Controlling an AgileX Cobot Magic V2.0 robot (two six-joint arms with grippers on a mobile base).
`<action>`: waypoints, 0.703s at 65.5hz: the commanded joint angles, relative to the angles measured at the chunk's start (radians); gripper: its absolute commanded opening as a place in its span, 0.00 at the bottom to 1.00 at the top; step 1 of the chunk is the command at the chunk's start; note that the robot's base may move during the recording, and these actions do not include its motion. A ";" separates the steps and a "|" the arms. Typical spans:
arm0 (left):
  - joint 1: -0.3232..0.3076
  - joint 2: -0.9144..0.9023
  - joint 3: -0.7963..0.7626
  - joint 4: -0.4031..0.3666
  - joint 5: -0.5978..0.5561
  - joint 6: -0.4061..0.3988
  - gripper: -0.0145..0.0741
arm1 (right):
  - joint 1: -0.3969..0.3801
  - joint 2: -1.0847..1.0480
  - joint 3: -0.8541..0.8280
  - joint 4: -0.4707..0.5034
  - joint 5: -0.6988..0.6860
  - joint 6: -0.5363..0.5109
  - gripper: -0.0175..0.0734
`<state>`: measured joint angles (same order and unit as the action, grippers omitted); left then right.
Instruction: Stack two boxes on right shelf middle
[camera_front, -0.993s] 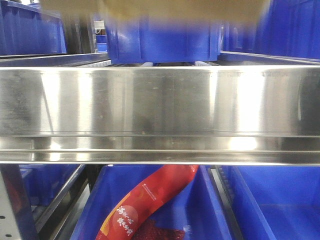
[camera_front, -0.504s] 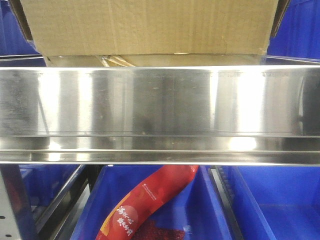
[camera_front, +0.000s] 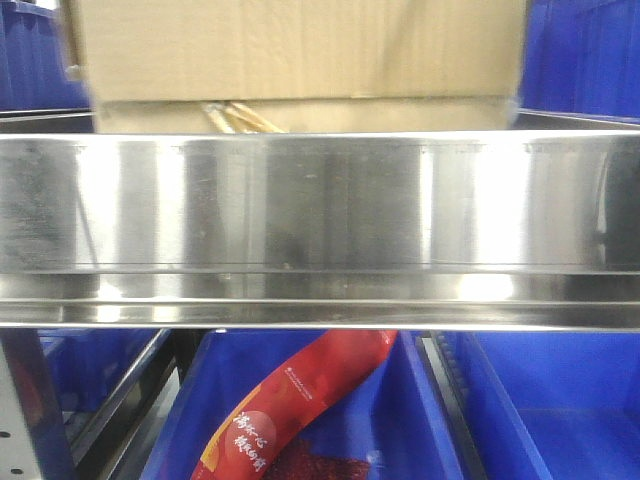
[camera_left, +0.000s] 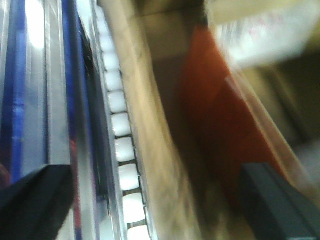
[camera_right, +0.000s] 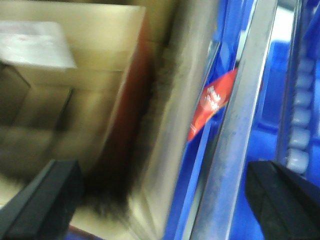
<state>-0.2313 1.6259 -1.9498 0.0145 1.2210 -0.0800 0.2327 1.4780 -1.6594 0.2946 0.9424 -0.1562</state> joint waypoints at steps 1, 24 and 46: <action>0.003 -0.064 -0.009 -0.002 0.000 -0.002 0.67 | -0.002 -0.050 -0.005 -0.007 0.001 -0.010 0.77; 0.003 -0.343 0.233 0.017 -0.012 -0.002 0.13 | -0.002 -0.293 0.163 -0.088 -0.043 -0.010 0.02; 0.003 -0.796 0.843 0.054 -0.490 -0.002 0.04 | -0.002 -0.651 0.694 -0.113 -0.384 -0.015 0.02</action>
<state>-0.2313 0.9253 -1.2253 0.0535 0.8687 -0.0800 0.2327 0.8967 -1.0597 0.1974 0.6598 -0.1587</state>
